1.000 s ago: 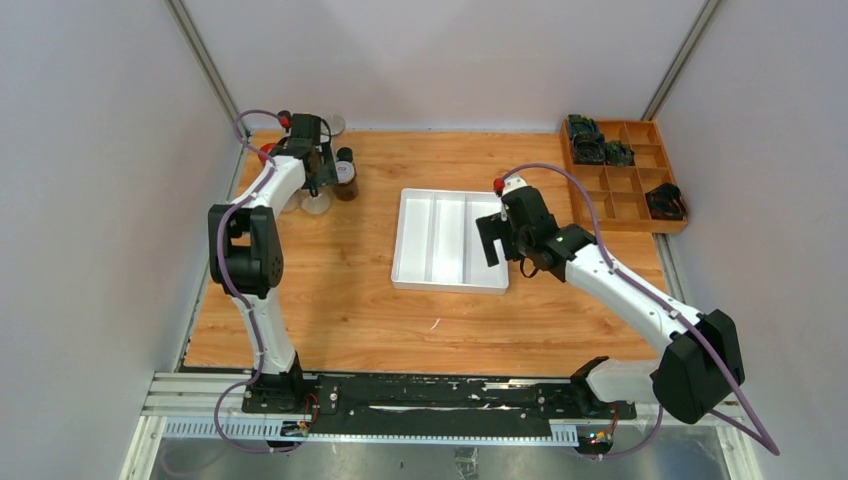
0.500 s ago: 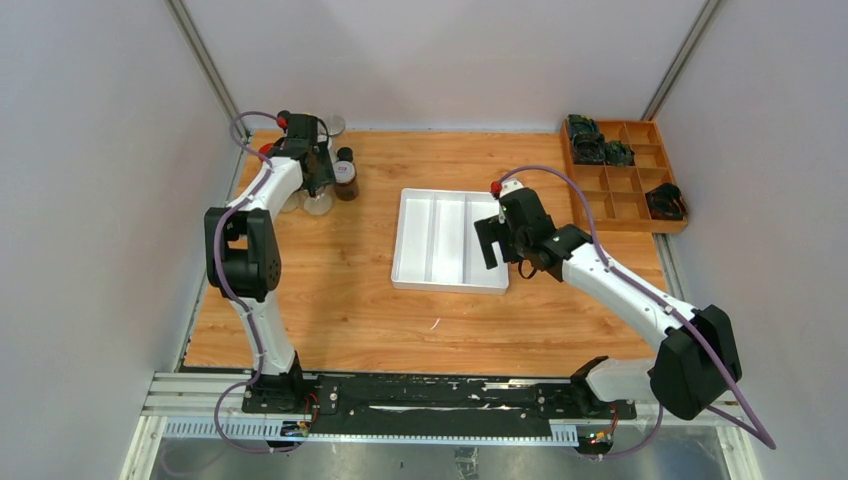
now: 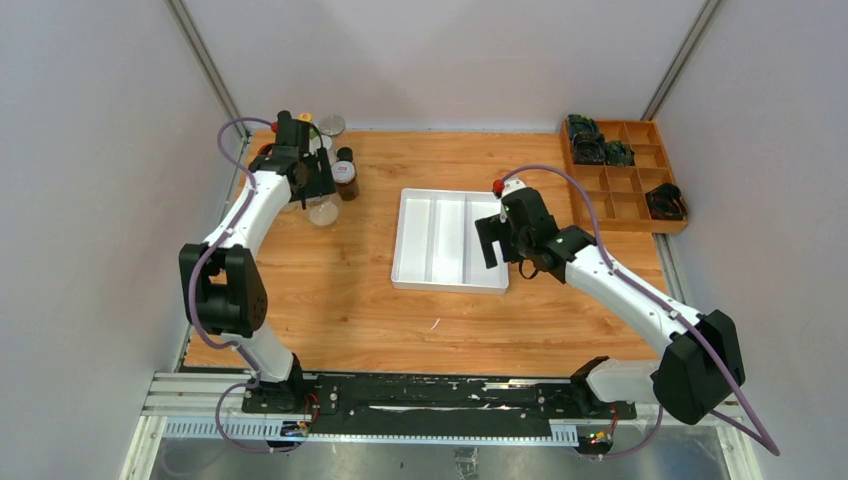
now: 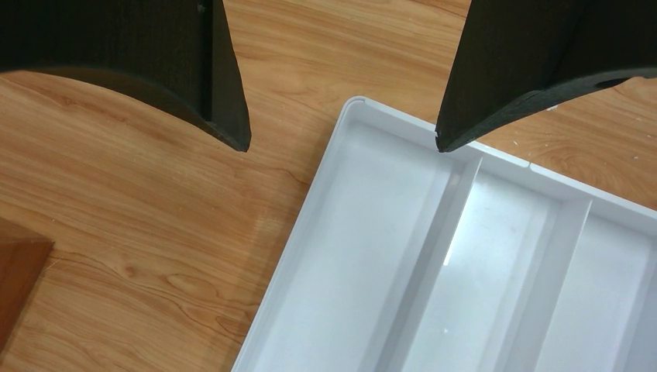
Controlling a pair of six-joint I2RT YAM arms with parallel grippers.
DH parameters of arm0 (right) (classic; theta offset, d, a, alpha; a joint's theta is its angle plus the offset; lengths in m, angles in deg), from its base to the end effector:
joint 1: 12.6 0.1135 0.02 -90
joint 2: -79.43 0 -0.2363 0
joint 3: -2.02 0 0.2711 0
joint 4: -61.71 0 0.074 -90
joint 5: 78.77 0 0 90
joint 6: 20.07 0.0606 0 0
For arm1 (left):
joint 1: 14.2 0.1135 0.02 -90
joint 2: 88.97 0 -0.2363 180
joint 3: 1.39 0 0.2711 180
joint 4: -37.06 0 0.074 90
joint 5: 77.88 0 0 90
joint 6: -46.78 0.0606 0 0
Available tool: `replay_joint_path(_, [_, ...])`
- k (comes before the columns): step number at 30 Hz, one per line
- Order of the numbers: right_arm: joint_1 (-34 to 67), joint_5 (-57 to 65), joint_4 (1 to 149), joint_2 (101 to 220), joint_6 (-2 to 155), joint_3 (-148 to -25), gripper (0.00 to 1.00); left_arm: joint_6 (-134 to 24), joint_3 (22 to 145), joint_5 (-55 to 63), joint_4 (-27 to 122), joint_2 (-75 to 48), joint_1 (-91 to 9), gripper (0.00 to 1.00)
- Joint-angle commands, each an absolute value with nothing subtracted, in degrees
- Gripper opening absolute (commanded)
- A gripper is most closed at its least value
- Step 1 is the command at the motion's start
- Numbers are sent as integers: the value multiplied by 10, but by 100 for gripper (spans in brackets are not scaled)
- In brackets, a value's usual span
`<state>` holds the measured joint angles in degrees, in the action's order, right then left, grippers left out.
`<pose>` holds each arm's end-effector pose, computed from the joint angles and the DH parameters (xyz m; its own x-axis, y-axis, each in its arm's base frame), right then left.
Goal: Organize the condiment bottles
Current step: Pick up the bottle from the center of the board, then place the bottle at the center of the board.
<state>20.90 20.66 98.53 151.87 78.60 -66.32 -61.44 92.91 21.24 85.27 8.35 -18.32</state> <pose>0.2725 0.1685 0.2318 -0.6065 -0.2231 -0.7632 -0.3539 0.9353 0.0078 0.4043 -0.0195 0.2292 -0.7299 -0.2569 -0.6334 -0.2698 0.9597 -0.0784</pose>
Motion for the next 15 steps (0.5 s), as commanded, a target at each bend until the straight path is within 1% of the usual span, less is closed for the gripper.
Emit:
replay_joint_path(1, [212,201,996,1497,800,-657,95,-597,930,182,868,26,-198,33])
replay_joint_path(10, [213,200,1003,1486,810,-660,94,-586,951,141,906,-16,-238,33])
replay_joint_path(15, [212,199,1008,1480,809,-662,94,-584,935,153,914,-19,-246,33])
